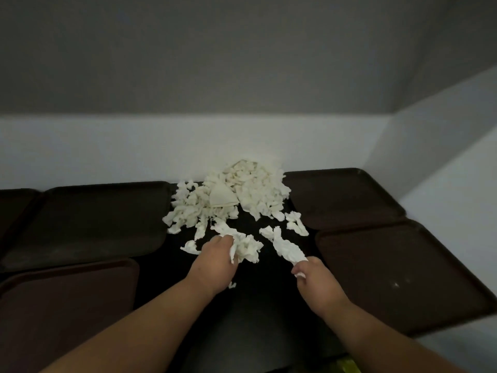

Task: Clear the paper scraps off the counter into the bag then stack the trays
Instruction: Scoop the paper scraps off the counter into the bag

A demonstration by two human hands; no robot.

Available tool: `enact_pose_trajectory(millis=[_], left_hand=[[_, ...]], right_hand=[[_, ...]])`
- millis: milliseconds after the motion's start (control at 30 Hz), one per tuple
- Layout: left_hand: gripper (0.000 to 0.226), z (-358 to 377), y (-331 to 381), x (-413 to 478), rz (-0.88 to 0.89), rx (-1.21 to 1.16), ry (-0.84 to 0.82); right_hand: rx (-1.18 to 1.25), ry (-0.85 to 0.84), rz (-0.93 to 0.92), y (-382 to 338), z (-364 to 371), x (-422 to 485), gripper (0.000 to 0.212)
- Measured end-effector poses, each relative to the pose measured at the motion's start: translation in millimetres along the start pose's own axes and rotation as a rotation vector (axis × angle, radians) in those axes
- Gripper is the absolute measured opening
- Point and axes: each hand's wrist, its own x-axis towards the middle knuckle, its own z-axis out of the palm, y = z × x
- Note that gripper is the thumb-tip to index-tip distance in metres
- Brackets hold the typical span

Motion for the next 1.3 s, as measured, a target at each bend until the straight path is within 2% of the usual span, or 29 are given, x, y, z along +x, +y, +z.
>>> enact_pose_trajectory(millis=[133, 333, 467, 633, 733, 967, 1133, 1300], left_hand=[[0.015, 13.4, 16.5, -11.9, 0.039, 0.002, -0.036], [0.012, 21.9, 58.5, -11.7, 0.033, 0.009, -0.013], [0.013, 35.0, 112.1, -4.6, 0.025, -0.011, 0.007], [0.021, 70.1, 192.8, -1.2, 0.116, -0.048, -0.009], [0.014, 99.2, 240.1, -2.9, 0.152, -0.075, -0.035], [0.010, 163.6, 336.0, -9.8, 0.312, -0.112, -0.156], [0.013, 211.7, 392.3, -36.5, 0.420, -0.122, -0.295], [0.010, 265.4, 408.5, -68.6, 0.442, -0.071, -0.473]], right_hand=[[0.018, 0.036, 0.064, 17.6, -3.3, -29.8, 0.021], [0.041, 0.095, 0.059, 46.9, -38.6, -51.2, 0.021], [0.067, 0.146, 0.085, 81.4, -80.4, -60.0, 0.022], [0.064, 0.213, 0.158, 148.3, -122.6, -82.3, 0.020], [0.075, 0.260, 0.224, 195.2, -140.3, -104.6, 0.020], [0.095, 0.368, 0.433, 291.5, -165.1, -165.0, 0.023], [0.097, 0.356, 0.548, 347.7, -159.3, -212.9, 0.023], [0.148, 0.296, 0.628, 380.0, -139.5, -244.6, 0.024]])
